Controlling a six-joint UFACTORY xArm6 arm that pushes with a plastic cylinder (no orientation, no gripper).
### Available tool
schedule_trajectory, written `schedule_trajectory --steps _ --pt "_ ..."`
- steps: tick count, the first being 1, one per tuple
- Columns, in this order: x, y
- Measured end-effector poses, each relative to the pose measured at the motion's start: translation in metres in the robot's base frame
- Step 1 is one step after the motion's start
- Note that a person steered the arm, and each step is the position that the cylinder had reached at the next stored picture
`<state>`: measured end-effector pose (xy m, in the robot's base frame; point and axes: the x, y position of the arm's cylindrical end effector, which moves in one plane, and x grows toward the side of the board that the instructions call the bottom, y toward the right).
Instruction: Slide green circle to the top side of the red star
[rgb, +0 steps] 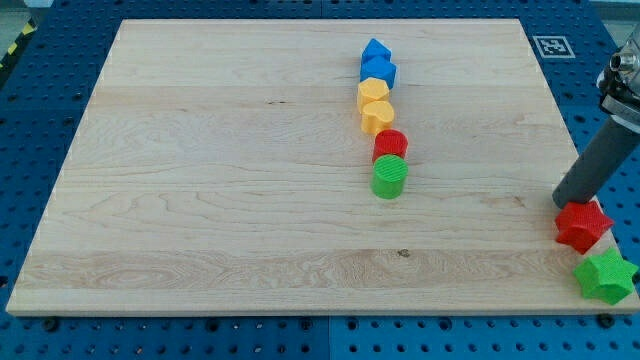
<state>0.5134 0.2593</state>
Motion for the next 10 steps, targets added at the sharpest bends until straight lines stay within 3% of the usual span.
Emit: schedule_trajectory --steps 2,4,5,6,9,10 --pt "-0.006 -0.111" --pt "0.023 -0.184" --pt "-0.003 -0.226" --pt "-0.030 -0.221" --pt "-0.021 -0.132" --pt "-0.024 -0.129"
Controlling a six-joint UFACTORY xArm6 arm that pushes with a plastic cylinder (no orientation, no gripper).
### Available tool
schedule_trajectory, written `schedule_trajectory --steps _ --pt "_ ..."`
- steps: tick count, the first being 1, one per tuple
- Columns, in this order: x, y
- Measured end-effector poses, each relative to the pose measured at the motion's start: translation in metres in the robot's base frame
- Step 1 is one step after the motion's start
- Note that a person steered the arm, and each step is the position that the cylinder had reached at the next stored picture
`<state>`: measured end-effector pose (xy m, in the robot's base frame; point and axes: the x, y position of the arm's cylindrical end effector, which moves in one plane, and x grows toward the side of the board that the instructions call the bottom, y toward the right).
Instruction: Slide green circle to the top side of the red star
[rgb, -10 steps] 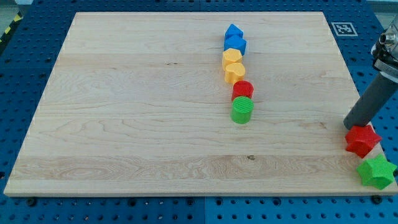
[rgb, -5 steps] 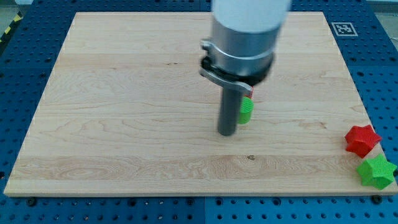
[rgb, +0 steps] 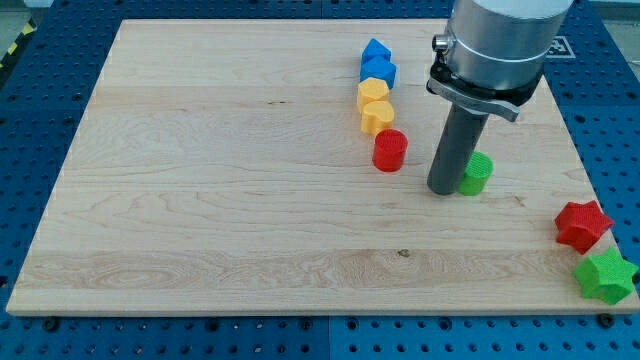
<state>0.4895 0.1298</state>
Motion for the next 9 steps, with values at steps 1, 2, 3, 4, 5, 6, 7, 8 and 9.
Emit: schedule_trajectory --steps 1,2,3,4,5,6,7,8,9 --pt "-0.012 0.001" --pt "0.000 0.034" --pt "-0.012 0.041" --pt "-0.032 0.056" --pt "-0.013 0.070" --pt "-0.013 0.057" --pt "0.002 0.062" --pt "0.002 0.078" --pt "0.007 0.105"
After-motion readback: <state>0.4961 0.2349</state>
